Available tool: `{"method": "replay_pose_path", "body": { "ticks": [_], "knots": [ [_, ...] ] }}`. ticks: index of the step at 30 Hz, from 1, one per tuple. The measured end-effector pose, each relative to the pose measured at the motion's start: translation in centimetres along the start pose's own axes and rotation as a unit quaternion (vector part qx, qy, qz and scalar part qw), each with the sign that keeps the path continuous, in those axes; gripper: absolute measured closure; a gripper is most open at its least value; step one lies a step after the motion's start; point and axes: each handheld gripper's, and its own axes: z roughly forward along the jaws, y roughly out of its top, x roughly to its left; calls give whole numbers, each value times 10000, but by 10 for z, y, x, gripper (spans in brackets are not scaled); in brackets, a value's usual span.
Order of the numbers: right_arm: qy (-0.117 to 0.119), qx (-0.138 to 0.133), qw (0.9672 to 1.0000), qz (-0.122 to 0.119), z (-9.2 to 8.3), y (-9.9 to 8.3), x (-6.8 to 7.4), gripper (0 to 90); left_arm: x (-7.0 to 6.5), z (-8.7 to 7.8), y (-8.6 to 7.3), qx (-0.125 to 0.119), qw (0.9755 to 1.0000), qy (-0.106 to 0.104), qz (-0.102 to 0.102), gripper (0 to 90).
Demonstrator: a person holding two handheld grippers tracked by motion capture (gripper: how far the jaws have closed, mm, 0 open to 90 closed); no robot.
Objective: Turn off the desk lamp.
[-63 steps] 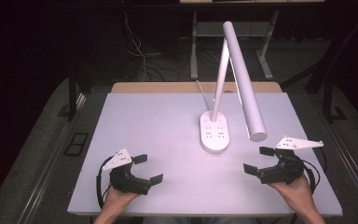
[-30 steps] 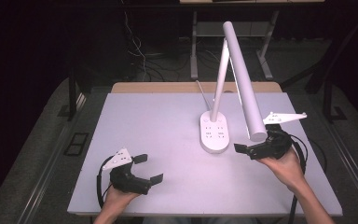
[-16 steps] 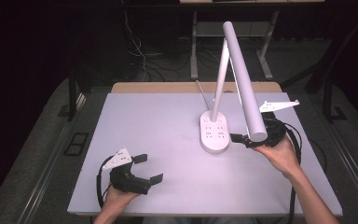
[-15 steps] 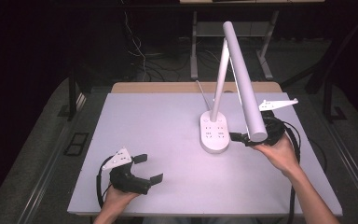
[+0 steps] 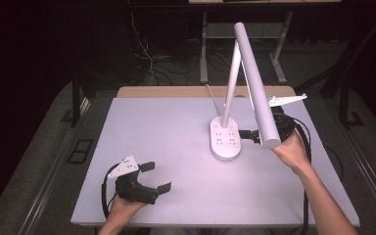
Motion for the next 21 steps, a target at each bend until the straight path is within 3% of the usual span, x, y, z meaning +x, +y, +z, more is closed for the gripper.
{"method": "replay_pose_path", "body": {
  "ticks": [9,12,15,16,21],
  "knots": [
    [-52,25,10000,33,10,10,-11,8,0,0,0,-15,10000,2,-27,0],
    [7,-100,9999,36,13,12,-17,148,1,0,0,-15,10000,2,-26,0],
    [14,-132,9999,39,15,13,-21,170,1,0,0,-12,10000,-6,-23,0],
    [17,-113,9999,54,18,13,-25,233,0,0,0,-20,10000,-10,-28,0],
    [7,-63,9999,100,29,15,-34,336,1,0,0,-18,10000,-13,-25,0]
  ]
}}
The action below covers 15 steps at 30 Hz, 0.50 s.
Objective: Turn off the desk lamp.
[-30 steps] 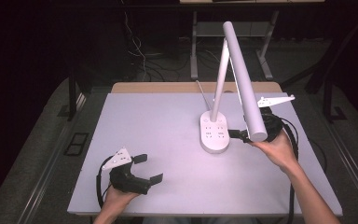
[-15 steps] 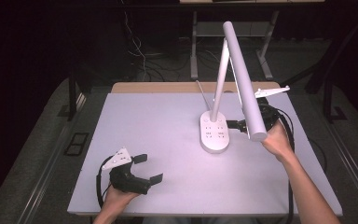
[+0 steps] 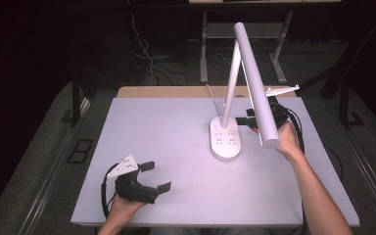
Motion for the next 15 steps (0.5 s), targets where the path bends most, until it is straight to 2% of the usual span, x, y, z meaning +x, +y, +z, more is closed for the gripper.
{"method": "replay_pose_path", "body": {
  "ticks": [6,15],
  "knots": [
    [26,121,9999,75,14,1,-9,452,0,0,0,-2,10000,-1,-5,0],
    [10,164,9997,195,34,-4,-19,598,2,-3,0,-32,10000,12,-19,0]
  ]
}}
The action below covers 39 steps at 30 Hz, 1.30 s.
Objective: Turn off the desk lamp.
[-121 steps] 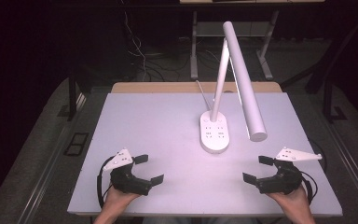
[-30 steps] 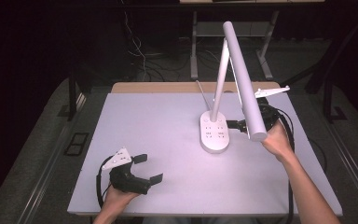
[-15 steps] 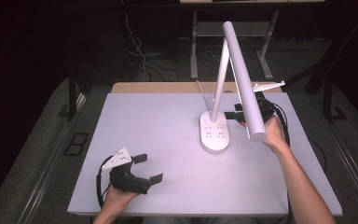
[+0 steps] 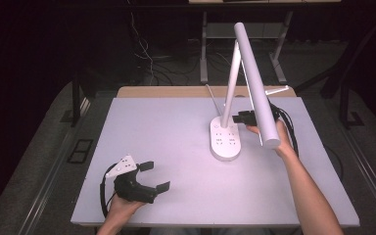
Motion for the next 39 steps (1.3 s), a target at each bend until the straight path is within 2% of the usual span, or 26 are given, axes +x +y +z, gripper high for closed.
{"method": "replay_pose_path", "body": {
  "ticks": [1,4,7,11,16,23,30,35,37,39],
  "knots": [
    [13,43,10000,23,5,-1,-2,643,0,0,0,-4,10000,-3,-13,0],
    [66,70,9999,138,9,-3,-6,706,0,0,0,-7,10000,-4,-21,0],
    [92,67,9999,127,12,-4,-9,739,0,-1,0,-7,10000,-9,-17,0],
    [137,58,9998,130,17,-5,-13,831,0,0,0,3,10000,-13,-15,0],
    [100,69,9998,156,23,-8,-18,899,0,0,0,4,10000,-16,-26,0],
    [109,82,9995,292,38,-13,-21,899,0,0,0,-2,10000,-29,-23,0],
    [49,127,9995,284,48,-16,-24,900,0,-1,0,-18,10000,-26,-13,0],
    [6,284,9990,342,53,-20,-25,900,0,-1,0,-19,10000,-29,-11,0],
    [-175,298,9991,227,54,-19,-23,900,1,-1,0,-15,10000,-26,-17,0],
    [-250,318,9989,238,54,-19,-21,900,0,0,0,-12,10000,-32,-21,0]
  ]
}}
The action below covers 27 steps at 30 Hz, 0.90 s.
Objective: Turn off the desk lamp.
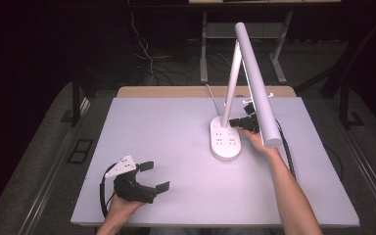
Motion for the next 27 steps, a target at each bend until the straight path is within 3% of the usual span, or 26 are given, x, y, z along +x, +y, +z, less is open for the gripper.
{"method": "replay_pose_path", "body": {
  "ticks": [6,24,27],
  "knots": [
    [59,-79,9999,132,0,-3,-2,900,-2,0,0,7,10000,-23,26,0],
    [10,-38,9999,115,0,-1,0,900,0,0,0,5,10000,1,31,0],
    [-84,-67,9999,64,1,-2,2,900,0,0,0,-4,10000,5,17,0]
  ]
}}
